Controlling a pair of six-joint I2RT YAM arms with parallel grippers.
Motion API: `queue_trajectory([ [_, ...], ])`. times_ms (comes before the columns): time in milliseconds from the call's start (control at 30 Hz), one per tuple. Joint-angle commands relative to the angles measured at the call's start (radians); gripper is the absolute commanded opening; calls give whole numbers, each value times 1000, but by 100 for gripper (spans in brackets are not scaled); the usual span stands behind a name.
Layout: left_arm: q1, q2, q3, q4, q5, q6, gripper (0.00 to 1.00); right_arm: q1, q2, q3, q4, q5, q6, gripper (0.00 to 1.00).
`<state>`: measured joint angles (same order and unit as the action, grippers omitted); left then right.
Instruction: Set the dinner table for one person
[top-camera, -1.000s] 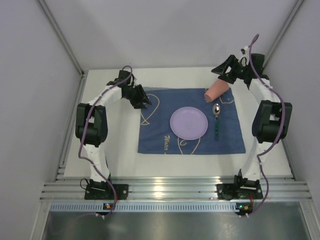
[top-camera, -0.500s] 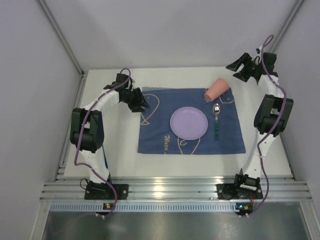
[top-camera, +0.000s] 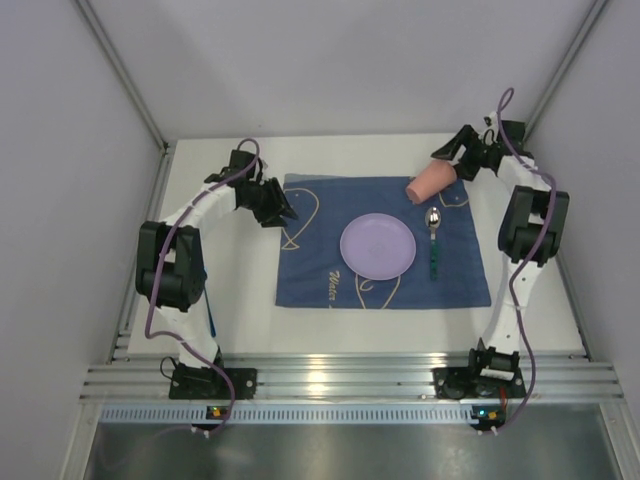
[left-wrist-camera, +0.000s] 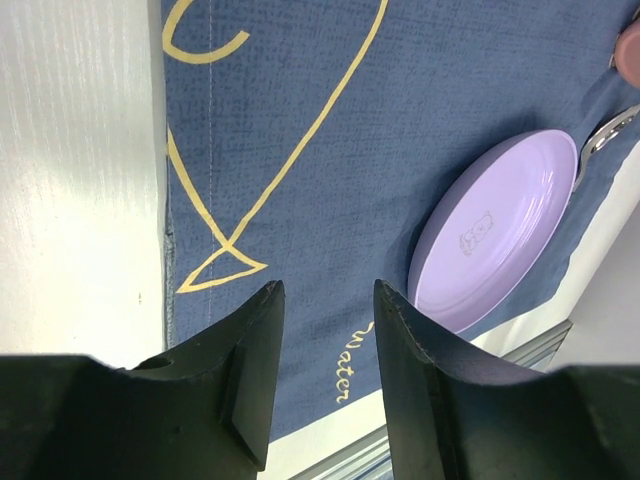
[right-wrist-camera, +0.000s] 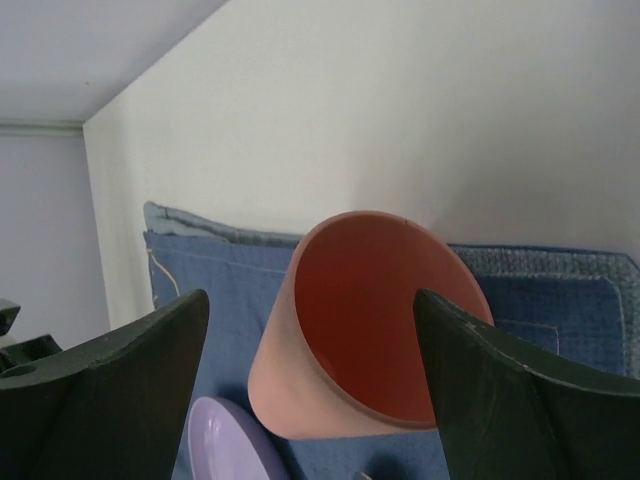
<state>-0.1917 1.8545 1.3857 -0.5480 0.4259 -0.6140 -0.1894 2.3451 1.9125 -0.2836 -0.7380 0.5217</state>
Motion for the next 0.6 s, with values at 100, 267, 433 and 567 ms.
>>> queue_trajectory([
  [100, 0, -17, -4, 43, 13, 13, 46, 8, -136, -131, 47, -41, -5, 84],
  [267, 0, 2, 4, 49, 22, 25, 46, 25, -219, -265, 63, -63, -18, 81],
  [433, 0, 28, 24, 48, 36, 40, 45, 54, -273, -317, 49, -63, -48, 63],
  [567, 0, 31, 29, 40, 43, 54, 45, 71, -299, -299, 23, -70, -55, 33],
])
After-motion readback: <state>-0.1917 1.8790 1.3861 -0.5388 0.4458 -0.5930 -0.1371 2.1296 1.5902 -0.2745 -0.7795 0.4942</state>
